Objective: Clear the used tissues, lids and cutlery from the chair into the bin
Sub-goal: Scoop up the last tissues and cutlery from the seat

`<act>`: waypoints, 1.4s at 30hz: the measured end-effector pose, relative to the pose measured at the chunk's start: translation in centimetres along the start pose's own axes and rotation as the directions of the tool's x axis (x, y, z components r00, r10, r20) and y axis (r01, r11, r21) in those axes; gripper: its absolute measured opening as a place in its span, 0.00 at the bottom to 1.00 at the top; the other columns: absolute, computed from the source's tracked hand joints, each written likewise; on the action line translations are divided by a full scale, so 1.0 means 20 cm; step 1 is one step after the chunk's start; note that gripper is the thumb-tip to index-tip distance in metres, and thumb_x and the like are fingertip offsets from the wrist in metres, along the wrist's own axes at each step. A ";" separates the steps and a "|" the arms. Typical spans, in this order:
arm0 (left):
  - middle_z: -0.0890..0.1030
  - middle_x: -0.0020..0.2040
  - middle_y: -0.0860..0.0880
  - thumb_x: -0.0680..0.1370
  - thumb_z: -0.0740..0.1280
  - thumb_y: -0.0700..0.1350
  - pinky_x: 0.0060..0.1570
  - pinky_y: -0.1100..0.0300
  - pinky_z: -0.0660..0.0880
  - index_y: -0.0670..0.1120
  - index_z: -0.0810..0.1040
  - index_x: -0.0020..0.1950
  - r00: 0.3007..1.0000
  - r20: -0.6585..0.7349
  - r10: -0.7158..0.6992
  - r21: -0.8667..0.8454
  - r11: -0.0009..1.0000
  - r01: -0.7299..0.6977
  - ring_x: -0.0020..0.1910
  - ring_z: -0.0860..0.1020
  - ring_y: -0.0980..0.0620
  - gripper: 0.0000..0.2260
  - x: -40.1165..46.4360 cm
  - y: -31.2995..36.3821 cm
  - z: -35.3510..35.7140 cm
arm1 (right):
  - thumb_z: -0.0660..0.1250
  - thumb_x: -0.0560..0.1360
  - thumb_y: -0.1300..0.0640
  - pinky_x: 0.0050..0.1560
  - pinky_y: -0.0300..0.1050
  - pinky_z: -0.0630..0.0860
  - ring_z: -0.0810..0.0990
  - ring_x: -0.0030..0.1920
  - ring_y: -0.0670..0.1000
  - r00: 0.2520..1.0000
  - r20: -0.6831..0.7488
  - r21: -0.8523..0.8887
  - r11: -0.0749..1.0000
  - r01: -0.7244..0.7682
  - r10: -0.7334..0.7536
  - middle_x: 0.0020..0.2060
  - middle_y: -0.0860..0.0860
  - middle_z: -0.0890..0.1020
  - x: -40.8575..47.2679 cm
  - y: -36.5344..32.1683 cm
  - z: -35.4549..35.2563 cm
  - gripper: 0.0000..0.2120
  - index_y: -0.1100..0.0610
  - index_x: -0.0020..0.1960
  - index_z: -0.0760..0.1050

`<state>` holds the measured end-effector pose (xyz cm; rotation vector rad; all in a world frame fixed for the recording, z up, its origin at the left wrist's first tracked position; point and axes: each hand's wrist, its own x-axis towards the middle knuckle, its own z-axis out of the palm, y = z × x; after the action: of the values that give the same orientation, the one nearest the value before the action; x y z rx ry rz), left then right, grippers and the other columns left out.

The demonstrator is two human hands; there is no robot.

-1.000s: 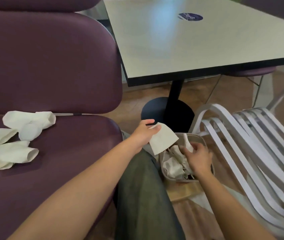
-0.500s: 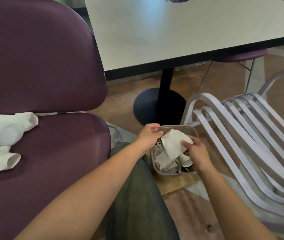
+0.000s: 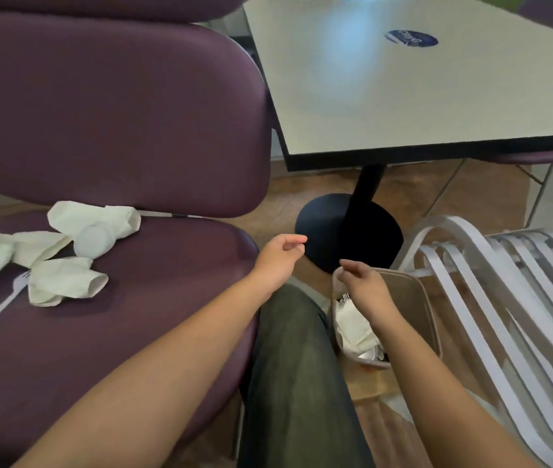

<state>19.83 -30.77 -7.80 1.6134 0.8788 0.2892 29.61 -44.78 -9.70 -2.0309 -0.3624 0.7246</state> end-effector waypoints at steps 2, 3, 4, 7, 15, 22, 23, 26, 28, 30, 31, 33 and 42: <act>0.79 0.58 0.51 0.80 0.64 0.44 0.53 0.64 0.69 0.51 0.78 0.59 0.998 -0.060 0.016 0.015 1.000 -0.015 0.58 0.76 0.54 0.09 -0.01 -0.01 -0.12 | 0.64 0.80 0.57 0.62 0.43 0.71 0.75 0.63 0.50 0.997 0.036 -0.010 0.998 0.067 -0.067 0.64 0.51 0.78 -0.01 -0.12 0.12 0.18 0.55 0.69 0.74; 0.79 0.58 0.50 0.80 0.64 0.44 0.54 0.64 0.69 0.51 0.78 0.59 0.996 -0.089 0.024 0.020 1.000 -0.023 0.59 0.76 0.53 0.09 -0.02 -0.01 -0.19 | 0.64 0.80 0.57 0.64 0.43 0.70 0.75 0.64 0.50 0.993 0.066 -0.024 0.995 0.101 -0.099 0.64 0.51 0.77 -0.01 -0.18 0.19 0.18 0.55 0.69 0.74; 0.79 0.58 0.49 0.80 0.64 0.43 0.54 0.63 0.69 0.50 0.78 0.59 0.993 -0.115 0.030 0.025 0.999 -0.027 0.59 0.76 0.52 0.09 -0.02 -0.02 -0.25 | 0.64 0.79 0.57 0.64 0.42 0.69 0.75 0.65 0.50 0.988 0.095 -0.038 0.991 0.128 -0.124 0.65 0.50 0.77 -0.01 -0.23 0.24 0.18 0.55 0.69 0.74; 0.80 0.56 0.50 0.80 0.64 0.42 0.54 0.64 0.69 0.49 0.79 0.58 0.976 -0.217 0.035 0.044 0.999 -0.026 0.56 0.77 0.54 0.09 -0.06 -0.06 -0.46 | 0.64 0.79 0.57 0.59 0.39 0.68 0.76 0.61 0.48 0.965 0.192 -0.051 0.980 0.190 -0.177 0.62 0.47 0.78 -0.02 -0.36 0.45 0.18 0.56 0.68 0.74; 0.79 0.51 0.56 0.79 0.64 0.42 0.52 0.65 0.66 0.52 0.78 0.56 0.901 -0.433 0.010 0.110 0.993 0.041 0.52 0.76 0.59 0.08 -0.19 -0.23 -0.96 | 0.64 0.78 0.59 0.54 0.40 0.71 0.80 0.52 0.49 0.896 0.350 -0.171 0.922 0.347 -0.273 0.62 0.52 0.80 -0.10 -0.59 0.96 0.17 0.55 0.66 0.76; 0.79 0.51 0.53 0.79 0.62 0.37 0.51 0.62 0.71 0.49 0.78 0.55 0.789 -0.611 -0.067 0.023 0.995 0.102 0.47 0.78 0.56 0.10 -0.31 -0.45 -1.29 | 0.65 0.78 0.57 0.60 0.39 0.69 0.77 0.64 0.51 0.831 0.488 -0.235 0.876 0.420 -0.268 0.63 0.51 0.80 -0.21 -0.67 1.34 0.17 0.56 0.66 0.77; 0.79 0.52 0.52 0.78 0.62 0.37 0.50 0.62 0.70 0.49 0.78 0.55 0.770 -0.632 -0.086 0.018 0.992 0.126 0.47 0.77 0.56 0.10 -0.33 -0.48 -1.33 | 0.65 0.78 0.56 0.59 0.38 0.69 0.77 0.64 0.51 0.820 0.508 -0.246 0.867 0.433 -0.265 0.63 0.51 0.80 -0.22 -0.67 1.39 0.17 0.56 0.66 0.77; 0.78 0.56 0.50 0.76 0.64 0.38 0.51 0.61 0.69 0.49 0.78 0.58 0.711 -0.693 -0.115 0.054 0.976 0.210 0.51 0.76 0.53 0.12 -0.36 -0.58 -1.44 | 0.65 0.78 0.53 0.62 0.40 0.69 0.75 0.65 0.52 0.796 0.551 -0.283 0.841 0.462 -0.252 0.64 0.51 0.79 -0.23 -0.68 1.51 0.18 0.56 0.66 0.76; 0.76 0.60 0.47 0.75 0.66 0.40 0.58 0.58 0.70 0.49 0.78 0.59 0.657 -0.747 -0.101 0.096 0.962 0.258 0.56 0.75 0.48 0.14 -0.36 -0.65 -1.50 | 0.66 0.77 0.49 0.67 0.46 0.69 0.73 0.67 0.54 0.794 0.561 -0.298 0.837 0.458 -0.235 0.64 0.51 0.79 -0.22 -0.68 1.60 0.19 0.55 0.66 0.76; 0.71 0.64 0.44 0.75 0.67 0.42 0.61 0.58 0.65 0.47 0.75 0.62 0.577 -0.805 -0.139 0.073 0.942 0.328 0.64 0.69 0.44 0.15 -0.37 -0.69 -1.55 | 0.67 0.76 0.45 0.67 0.49 0.69 0.72 0.67 0.54 0.792 0.572 -0.294 0.848 0.442 -0.214 0.63 0.51 0.79 -0.21 -0.68 1.67 0.23 0.55 0.66 0.75; 0.68 0.65 0.43 0.76 0.67 0.43 0.62 0.58 0.63 0.46 0.73 0.64 0.538 -0.824 -0.177 0.031 0.934 0.355 0.67 0.66 0.44 0.17 -0.36 -0.71 -1.57 | 0.68 0.74 0.43 0.67 0.50 0.70 0.72 0.67 0.54 0.790 0.575 -0.290 0.851 0.437 -0.210 0.63 0.51 0.79 -0.21 -0.68 1.70 0.25 0.55 0.67 0.75; 0.66 0.67 0.42 0.77 0.67 0.45 0.65 0.55 0.61 0.44 0.69 0.66 0.482 -0.837 -0.259 -0.065 0.922 0.382 0.69 0.62 0.43 0.19 -0.35 -0.74 -1.59 | 0.70 0.72 0.41 0.68 0.50 0.69 0.72 0.67 0.54 0.782 0.587 -0.283 0.852 0.441 -0.211 0.64 0.52 0.78 -0.22 -0.69 1.76 0.30 0.57 0.68 0.73; 0.72 0.67 0.43 0.78 0.64 0.57 0.62 0.54 0.63 0.44 0.66 0.70 0.541 -0.778 -0.319 -0.128 0.924 0.361 0.70 0.64 0.42 0.25 -0.26 -0.86 -1.63 | 0.72 0.71 0.47 0.66 0.50 0.68 0.71 0.65 0.59 0.738 0.639 -0.314 0.802 0.509 -0.218 0.61 0.54 0.80 -0.21 -0.68 1.89 0.25 0.56 0.65 0.75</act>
<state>-10.66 -10.40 -14.02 1.2757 1.8820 0.7429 3.26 -14.32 -12.00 -2.0240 -1.3986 1.0580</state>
